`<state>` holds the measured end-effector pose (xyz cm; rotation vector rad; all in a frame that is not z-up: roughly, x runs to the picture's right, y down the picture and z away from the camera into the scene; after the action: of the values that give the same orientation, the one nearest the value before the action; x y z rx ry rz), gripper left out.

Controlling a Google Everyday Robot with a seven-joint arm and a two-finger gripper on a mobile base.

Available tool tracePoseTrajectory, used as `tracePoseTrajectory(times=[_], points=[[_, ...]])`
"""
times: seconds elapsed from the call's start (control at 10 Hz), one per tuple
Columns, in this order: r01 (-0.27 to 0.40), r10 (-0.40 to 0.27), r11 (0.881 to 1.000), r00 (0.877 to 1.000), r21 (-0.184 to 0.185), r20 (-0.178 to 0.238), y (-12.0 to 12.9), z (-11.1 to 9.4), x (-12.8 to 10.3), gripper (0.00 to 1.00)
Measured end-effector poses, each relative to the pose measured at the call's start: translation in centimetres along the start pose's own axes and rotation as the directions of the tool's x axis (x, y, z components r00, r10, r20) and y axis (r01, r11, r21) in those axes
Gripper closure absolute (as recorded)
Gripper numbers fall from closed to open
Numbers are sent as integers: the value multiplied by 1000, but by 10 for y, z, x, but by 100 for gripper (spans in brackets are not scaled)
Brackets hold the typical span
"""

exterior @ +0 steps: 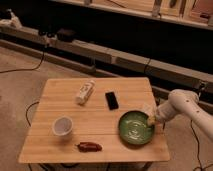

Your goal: Drag the ceramic bowl in a circle

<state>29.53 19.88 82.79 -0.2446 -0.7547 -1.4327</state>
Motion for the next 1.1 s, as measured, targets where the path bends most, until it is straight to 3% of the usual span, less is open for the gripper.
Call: tracePoseTrajectory(times=[0.3, 0.8, 1.1], points=[[-38, 39, 999, 999, -30, 19, 20, 7, 22, 89], [-29, 30, 996, 1000, -79, 3, 20, 9, 76, 89], [-37, 36, 996, 999, -80, -8, 20, 5, 98, 89]])
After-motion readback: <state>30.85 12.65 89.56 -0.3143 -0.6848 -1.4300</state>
